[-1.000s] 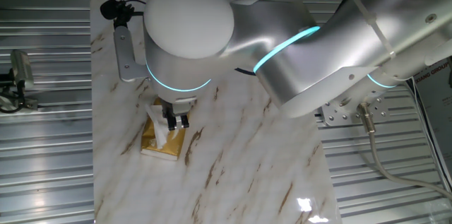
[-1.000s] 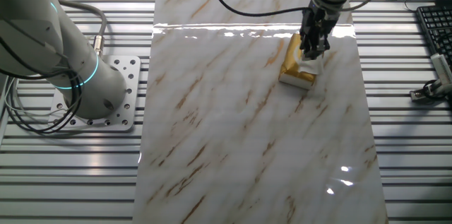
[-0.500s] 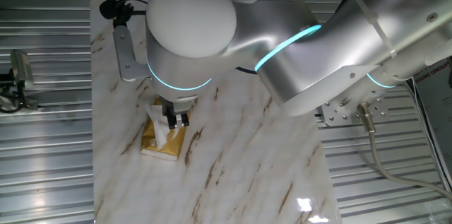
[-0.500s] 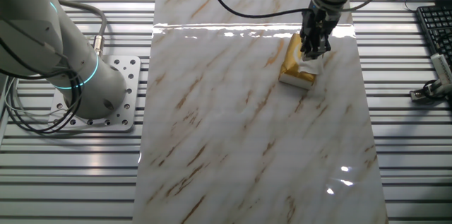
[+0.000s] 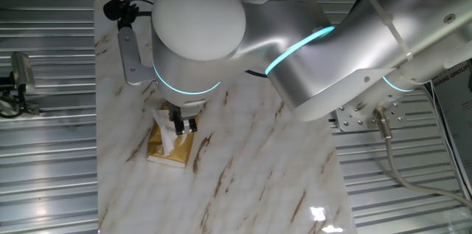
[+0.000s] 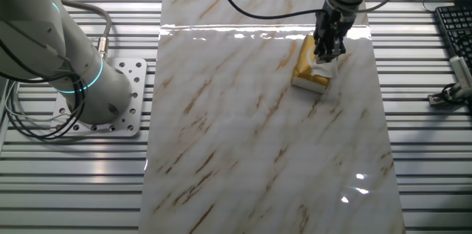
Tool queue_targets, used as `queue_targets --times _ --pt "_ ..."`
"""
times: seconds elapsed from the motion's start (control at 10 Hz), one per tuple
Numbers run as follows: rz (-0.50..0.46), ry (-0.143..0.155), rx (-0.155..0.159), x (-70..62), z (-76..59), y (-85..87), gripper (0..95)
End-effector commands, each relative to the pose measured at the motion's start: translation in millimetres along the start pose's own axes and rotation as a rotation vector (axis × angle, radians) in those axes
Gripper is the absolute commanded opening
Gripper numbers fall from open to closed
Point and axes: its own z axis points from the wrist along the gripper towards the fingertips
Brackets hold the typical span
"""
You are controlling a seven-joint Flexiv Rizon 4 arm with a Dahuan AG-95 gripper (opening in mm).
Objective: Pull out a napkin
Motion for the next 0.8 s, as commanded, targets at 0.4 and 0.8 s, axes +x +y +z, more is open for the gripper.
queue_targets --times 0.4,0.8 --pt "0.000 0.000 0.000 0.1 0.1 0.2 19.0" --pt "0.000 0.000 0.000 0.1 0.1 0.2 19.0"
